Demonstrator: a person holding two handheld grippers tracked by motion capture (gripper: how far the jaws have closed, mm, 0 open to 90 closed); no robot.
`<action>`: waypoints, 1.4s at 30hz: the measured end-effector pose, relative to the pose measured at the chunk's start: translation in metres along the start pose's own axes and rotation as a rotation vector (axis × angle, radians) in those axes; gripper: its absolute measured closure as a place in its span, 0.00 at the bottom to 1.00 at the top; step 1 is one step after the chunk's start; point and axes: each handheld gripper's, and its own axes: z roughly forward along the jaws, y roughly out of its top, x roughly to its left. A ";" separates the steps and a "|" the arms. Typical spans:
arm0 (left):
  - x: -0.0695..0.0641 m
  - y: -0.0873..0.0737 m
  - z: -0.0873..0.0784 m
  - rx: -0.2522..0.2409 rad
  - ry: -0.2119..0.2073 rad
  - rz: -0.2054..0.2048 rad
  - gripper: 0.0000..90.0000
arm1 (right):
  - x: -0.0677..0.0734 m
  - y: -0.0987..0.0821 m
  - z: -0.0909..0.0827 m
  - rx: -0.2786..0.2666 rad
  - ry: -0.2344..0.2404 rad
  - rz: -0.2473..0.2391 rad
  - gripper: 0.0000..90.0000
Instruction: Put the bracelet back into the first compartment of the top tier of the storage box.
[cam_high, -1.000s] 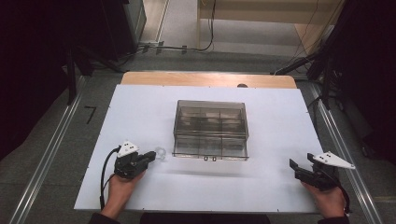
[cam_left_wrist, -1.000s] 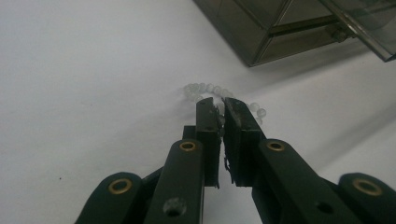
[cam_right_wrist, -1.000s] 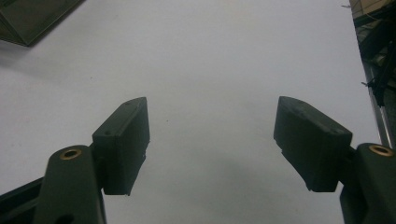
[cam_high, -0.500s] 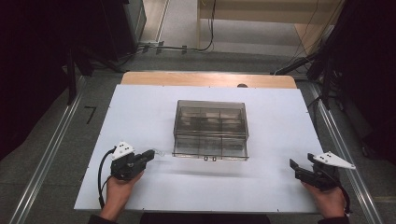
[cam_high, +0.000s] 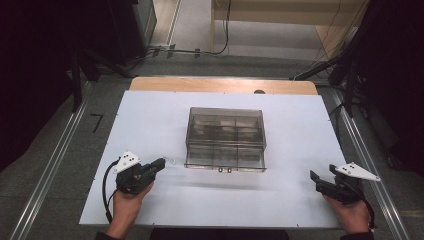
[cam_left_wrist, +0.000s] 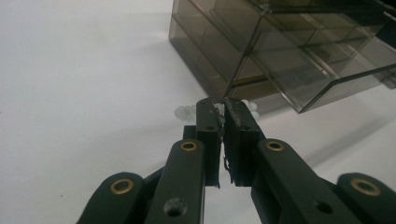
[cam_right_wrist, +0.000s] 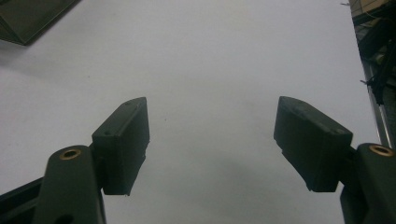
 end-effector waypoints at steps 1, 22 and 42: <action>-0.001 0.001 -0.001 -0.008 0.001 0.001 0.95 | 0.000 0.000 0.000 0.001 0.000 0.000 0.28; -0.014 0.009 -0.008 -0.068 -0.020 0.004 0.95 | 0.000 0.000 0.002 0.012 0.004 -0.006 0.28; -0.028 0.020 -0.008 -0.117 -0.027 0.035 0.95 | 0.000 0.000 0.003 0.016 0.004 -0.004 0.28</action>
